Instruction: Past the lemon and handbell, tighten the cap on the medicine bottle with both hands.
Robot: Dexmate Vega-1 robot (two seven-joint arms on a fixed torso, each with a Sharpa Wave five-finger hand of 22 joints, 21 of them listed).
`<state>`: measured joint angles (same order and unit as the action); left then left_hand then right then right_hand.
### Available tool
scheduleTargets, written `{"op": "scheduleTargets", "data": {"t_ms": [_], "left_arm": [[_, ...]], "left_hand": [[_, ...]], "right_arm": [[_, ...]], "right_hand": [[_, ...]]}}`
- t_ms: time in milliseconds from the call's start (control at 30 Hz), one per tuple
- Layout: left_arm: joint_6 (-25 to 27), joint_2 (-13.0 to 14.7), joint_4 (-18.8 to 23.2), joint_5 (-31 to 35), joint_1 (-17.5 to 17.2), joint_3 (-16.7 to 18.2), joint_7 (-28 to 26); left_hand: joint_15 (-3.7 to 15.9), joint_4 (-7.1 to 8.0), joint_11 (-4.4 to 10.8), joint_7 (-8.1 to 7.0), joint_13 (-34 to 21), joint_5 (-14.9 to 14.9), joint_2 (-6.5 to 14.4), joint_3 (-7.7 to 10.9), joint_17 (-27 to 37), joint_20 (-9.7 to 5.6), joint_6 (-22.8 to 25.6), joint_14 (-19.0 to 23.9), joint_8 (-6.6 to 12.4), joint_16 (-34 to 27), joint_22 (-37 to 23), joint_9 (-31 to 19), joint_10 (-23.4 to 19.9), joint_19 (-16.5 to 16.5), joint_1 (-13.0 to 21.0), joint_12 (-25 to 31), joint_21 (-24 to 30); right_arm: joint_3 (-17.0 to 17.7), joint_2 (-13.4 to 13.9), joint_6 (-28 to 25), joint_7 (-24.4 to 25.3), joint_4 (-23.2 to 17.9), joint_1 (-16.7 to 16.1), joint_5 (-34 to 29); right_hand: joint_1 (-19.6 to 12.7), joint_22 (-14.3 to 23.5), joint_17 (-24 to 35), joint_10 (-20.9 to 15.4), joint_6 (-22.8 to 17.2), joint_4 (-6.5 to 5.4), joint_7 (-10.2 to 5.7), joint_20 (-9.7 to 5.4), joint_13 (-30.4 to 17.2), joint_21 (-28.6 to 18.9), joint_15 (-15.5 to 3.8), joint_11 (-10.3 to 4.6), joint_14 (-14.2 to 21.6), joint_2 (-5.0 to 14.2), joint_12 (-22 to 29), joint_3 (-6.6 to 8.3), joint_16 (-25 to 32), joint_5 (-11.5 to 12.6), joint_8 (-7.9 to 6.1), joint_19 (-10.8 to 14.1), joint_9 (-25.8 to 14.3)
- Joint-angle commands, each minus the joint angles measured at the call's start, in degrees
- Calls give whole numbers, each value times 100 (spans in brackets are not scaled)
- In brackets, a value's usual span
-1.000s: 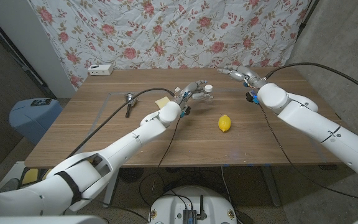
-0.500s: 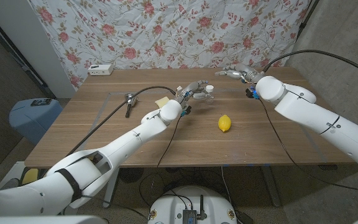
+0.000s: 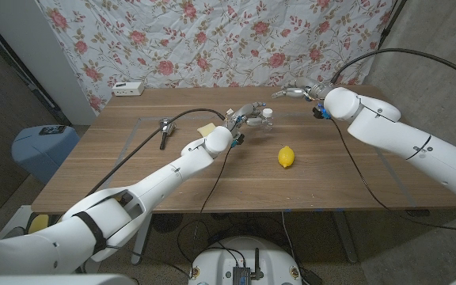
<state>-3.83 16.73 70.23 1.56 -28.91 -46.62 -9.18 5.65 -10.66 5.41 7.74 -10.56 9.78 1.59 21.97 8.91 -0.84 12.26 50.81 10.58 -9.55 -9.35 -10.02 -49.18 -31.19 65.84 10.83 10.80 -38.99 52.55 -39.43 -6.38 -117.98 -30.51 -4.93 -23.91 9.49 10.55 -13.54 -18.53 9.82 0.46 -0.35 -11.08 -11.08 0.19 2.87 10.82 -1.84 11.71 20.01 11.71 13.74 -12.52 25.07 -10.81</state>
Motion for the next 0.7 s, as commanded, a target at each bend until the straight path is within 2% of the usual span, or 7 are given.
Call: {"op": "scheduleTargets", "data": {"t_ms": [33, 133, 233, 367, 400, 500, 700], "left_arm": [[-99, -69, -127, 36, 61, -36, -48], [-116, -83, -147, 42, 70, -42, -56], [-118, -96, -161, 50, 79, -51, -60], [-123, -105, -173, 53, 88, -61, -49], [-130, -108, -177, 53, 88, -61, -52], [-150, -114, -190, 58, 90, -62, -64], [-219, -133, -248, 54, 114, -73, -38]], "left_hand": [[454, 189, 219, 248, -7, 38, -10, 260, 9, -57, 16, 174, 9, -18, -4, -5, -289, -13, 10, 33, -11], [456, 191, 223, 241, -8, 38, -9, 268, 8, -65, 11, 176, 7, -17, -4, -5, -286, -10, 5, 29, -14], [459, 189, 231, 238, -9, 37, -15, 273, 9, -67, 10, 174, 7, -16, -4, -5, -289, -6, 4, 29, -16], [459, 193, 228, 203, -10, 38, -9, 286, 9, -62, -1, 178, 4, -16, -5, -6, -290, -4, -2, 28, -18], [458, 194, 232, 202, -10, 38, -7, 288, 9, -62, 0, 180, 4, -16, -5, -6, -292, -5, -3, 28, -18], [461, 196, 229, 203, -11, 39, -4, 299, 7, -61, 4, 179, 7, -14, -5, -6, -288, -3, -8, 25, -19], [470, 193, 237, 178, -13, 39, -7, 311, 5, -67, 4, 172, 7, -9, -5, -6, -308, -1, -8, 31, -20]], "right_arm": [[-276, 20, -219, -517, -79, 328, -383], [-346, -6, -273, -642, -70, 403, -459], [-446, -39, -312, -786, -31, 503, -555], [-534, -82, -268, -901, 39, 584, -665], [-560, -92, -273, -921, 48, 602, -708], [-635, -118, -286, -999, 71, 657, -830], [-764, -177, -305, -1285, 150, 809, -964]], "right_hand": [[-147, 11, 17, -21, -122, 34, 10, 108, -19, 19, 129, 50, 2, -33, 5, 49, 18, -84, -35, -42, -25], [-252, 17, 22, -16, -149, 22, -4, 323, -27, 67, 250, 87, -56, -80, 0, 64, -16, -165, -22, -191, -34], [-333, 25, 30, 41, -177, -12, -44, 496, -36, 128, 390, 118, -184, -120, -19, 68, -61, -250, -2, -516, -44], [-346, 30, 38, 114, -214, -40, -120, 551, -43, 133, 593, 137, -274, -145, -39, 57, -80, -293, 3, -696, -50], [-340, 31, 41, 123, -233, -52, -136, 618, -45, 137, 639, 136, -298, -156, -38, 49, -82, -306, 3, -771, -52], [-332, 32, 45, 128, -272, -65, -194, 652, -48, 138, 685, 148, -328, -165, -35, 41, -85, -317, -4, -847, -54], [-349, 32, 52, 259, -254, -89, -233, 790, -58, 96, 1022, 306, -501, -166, -62, 41, -106, -335, 36, -980, -61]]}}
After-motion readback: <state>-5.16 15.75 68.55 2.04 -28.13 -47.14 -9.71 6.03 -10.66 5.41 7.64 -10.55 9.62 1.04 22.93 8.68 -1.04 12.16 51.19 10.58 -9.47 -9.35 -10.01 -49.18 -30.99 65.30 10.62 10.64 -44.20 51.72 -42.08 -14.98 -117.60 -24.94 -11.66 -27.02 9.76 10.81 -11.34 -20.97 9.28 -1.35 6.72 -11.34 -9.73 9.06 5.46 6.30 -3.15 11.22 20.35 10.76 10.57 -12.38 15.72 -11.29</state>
